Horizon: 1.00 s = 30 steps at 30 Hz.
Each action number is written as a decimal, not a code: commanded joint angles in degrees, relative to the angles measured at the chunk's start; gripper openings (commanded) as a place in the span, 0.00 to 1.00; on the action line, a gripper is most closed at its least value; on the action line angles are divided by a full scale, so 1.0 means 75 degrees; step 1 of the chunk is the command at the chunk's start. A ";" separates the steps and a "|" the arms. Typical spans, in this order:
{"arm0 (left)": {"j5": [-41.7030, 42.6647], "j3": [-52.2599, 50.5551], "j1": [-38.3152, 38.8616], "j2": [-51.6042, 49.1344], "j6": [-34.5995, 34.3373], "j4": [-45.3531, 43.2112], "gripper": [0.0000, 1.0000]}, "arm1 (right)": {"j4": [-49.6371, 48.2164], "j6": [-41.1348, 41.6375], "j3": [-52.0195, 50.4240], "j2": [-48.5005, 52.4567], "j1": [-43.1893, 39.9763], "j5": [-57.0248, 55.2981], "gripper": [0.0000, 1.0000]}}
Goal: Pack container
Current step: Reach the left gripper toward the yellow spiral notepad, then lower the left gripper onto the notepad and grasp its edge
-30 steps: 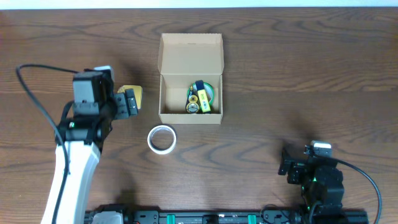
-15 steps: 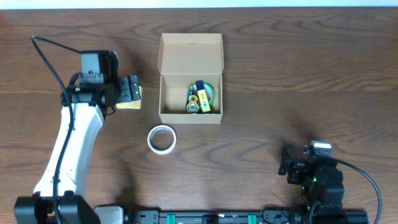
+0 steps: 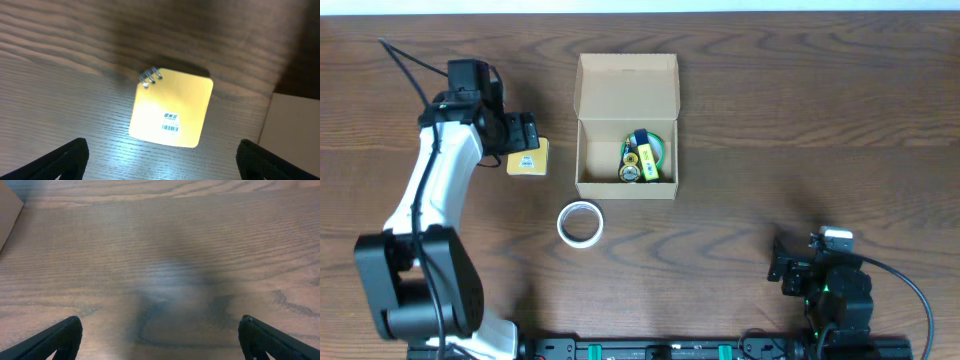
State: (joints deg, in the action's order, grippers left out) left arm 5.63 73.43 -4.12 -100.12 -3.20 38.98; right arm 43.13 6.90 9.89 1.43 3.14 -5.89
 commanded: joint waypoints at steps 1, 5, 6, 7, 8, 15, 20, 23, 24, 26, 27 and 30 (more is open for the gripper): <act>0.0055 0.0189 -0.0006 -0.0350 -0.0029 0.0026 0.95 | 0.0015 -0.0105 -0.0058 -0.0055 -0.0050 0.0017 0.99; 0.0052 0.0192 -0.0006 -0.0749 0.0128 0.0029 0.95 | 0.0015 -0.0105 -0.0058 -0.0055 -0.0050 0.0017 0.99; 0.0050 0.0192 -0.0006 -0.0831 0.0189 0.0029 0.95 | 0.0015 -0.0105 -0.0058 -0.0055 -0.0050 0.0017 0.99; 0.0052 0.0195 -0.0006 -0.0898 0.0265 0.0029 0.95 | 0.0015 -0.0105 -0.0058 -0.0055 -0.0050 0.0017 0.99; 0.0047 0.0204 -0.0006 -0.0976 0.0280 0.0029 0.95 | 0.0015 -0.0105 -0.0058 -0.0055 -0.0050 0.0017 0.99; 0.0047 0.0236 0.0000 -0.1268 0.0673 0.0023 0.95 | 0.0015 -0.0105 -0.0058 -0.0055 -0.0050 0.0017 0.99; 0.0047 0.0367 0.0044 -0.1507 0.1005 0.0026 0.95 | 0.0015 -0.0105 -0.0058 -0.0055 -0.0050 0.0017 0.99; 0.0050 0.0516 0.0119 -0.1711 0.1064 0.0026 0.95 | 0.0015 -0.0105 -0.0058 -0.0055 -0.0050 0.0017 0.99; 0.0055 0.0554 0.0143 -0.1757 0.1061 0.0026 0.96 | 0.0015 -0.0105 -0.0058 -0.0055 -0.0050 0.0017 0.99; 0.0055 0.0621 0.0201 -0.1830 0.1061 0.0026 0.96 | 0.0015 -0.0105 -0.0058 -0.0055 -0.0050 0.0017 0.99; 0.0058 0.0656 0.0227 -0.1868 0.1061 0.0026 0.95 | 0.0015 -0.0105 -0.0058 -0.0055 -0.0050 0.0017 0.99; 0.0052 0.0740 0.0350 -0.1993 0.1064 0.0026 0.95 | 0.0015 -0.0105 -0.0058 -0.0055 -0.0050 0.0017 0.99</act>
State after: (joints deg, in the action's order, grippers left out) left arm 5.85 77.19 -2.26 -113.95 3.73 38.98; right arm 43.11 6.90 9.89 1.43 3.14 -5.89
